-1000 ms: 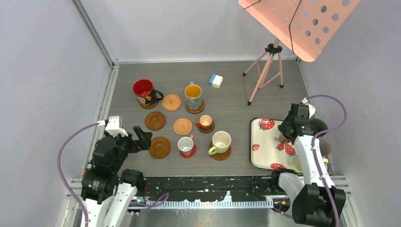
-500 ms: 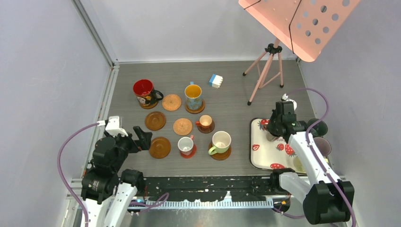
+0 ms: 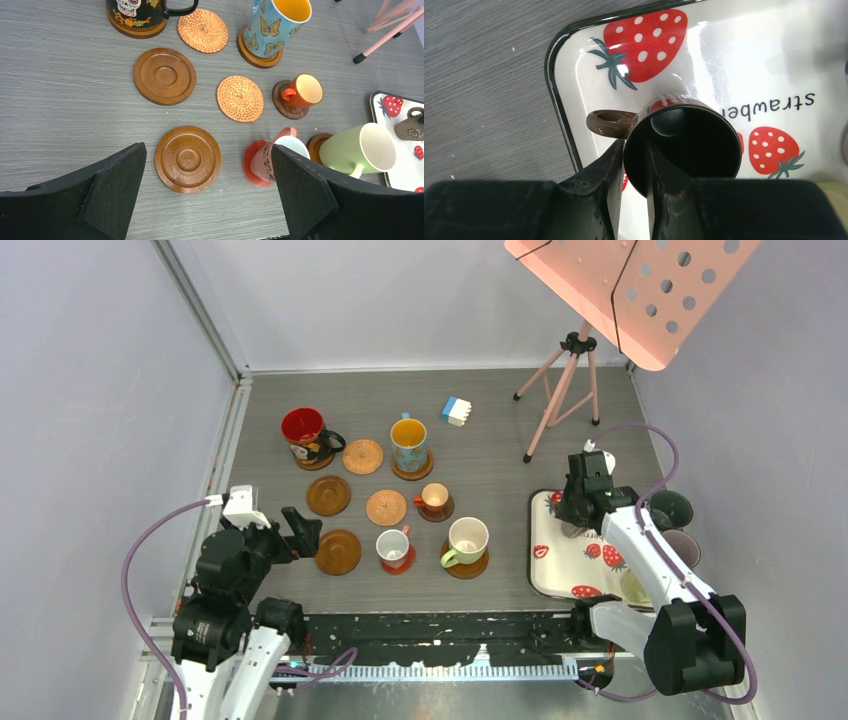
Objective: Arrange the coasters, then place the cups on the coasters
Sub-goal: Pick up the cup from the tray, then place the cup at the center of the board.
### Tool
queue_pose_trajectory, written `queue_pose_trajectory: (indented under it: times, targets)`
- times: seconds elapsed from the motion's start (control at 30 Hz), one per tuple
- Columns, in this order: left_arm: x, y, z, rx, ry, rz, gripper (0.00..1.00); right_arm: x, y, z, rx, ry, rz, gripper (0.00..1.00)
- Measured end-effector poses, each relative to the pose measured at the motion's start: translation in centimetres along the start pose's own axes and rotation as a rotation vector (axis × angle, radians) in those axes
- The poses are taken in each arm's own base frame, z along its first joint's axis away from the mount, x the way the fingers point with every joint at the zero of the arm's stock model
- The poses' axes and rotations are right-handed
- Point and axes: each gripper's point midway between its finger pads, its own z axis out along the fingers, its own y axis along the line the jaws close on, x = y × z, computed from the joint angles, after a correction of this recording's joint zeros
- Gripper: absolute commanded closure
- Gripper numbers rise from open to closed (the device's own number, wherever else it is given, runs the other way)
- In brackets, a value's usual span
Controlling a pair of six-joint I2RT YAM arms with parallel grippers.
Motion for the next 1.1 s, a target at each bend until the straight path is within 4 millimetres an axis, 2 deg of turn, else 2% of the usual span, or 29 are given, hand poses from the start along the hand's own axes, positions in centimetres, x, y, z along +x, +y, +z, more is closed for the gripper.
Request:
queue_pose_trajectory:
  times: [0.13, 0.17, 0.4, 0.6, 0.7, 0.8, 0.93, 1.1]
  targets:
    - [0.0, 0.0, 0.0, 0.000, 0.000, 0.000, 0.01, 0.2, -0.2, 0.3, 0.018, 0.011, -0.007, 0.87]
    - [0.0, 0.0, 0.0, 0.000, 0.000, 0.000, 0.01, 0.2, -0.4, 0.3, 0.027, 0.011, -0.012, 0.93]
    - [0.0, 0.0, 0.0, 0.000, 0.000, 0.000, 0.01, -0.6, -0.5, -0.5, 0.042, 0.002, -0.046, 0.95]
    - [0.0, 0.0, 0.0, 0.000, 0.000, 0.000, 0.01, -2.8, 1.2, -2.2, 0.002, -0.045, -0.087, 0.95]
    - [0.0, 0.0, 0.0, 0.000, 0.000, 0.000, 0.01, -4.1, 2.9, -3.4, -0.041, -0.082, -0.122, 0.95]
    - [0.0, 0.0, 0.0, 0.000, 0.000, 0.000, 0.01, -4.9, 5.4, -4.4, -0.118, -0.114, -0.184, 0.94]
    - [0.0, 0.0, 0.0, 0.000, -0.001, 0.000, 0.01, -4.8, 8.7, -5.3, -0.216, -0.123, -0.280, 0.94]
    - [-0.1, 0.0, -0.1, 0.001, -0.006, 0.000, 0.01, -4.7, 12.7, -4.8, -0.272, -0.099, -0.388, 0.95]
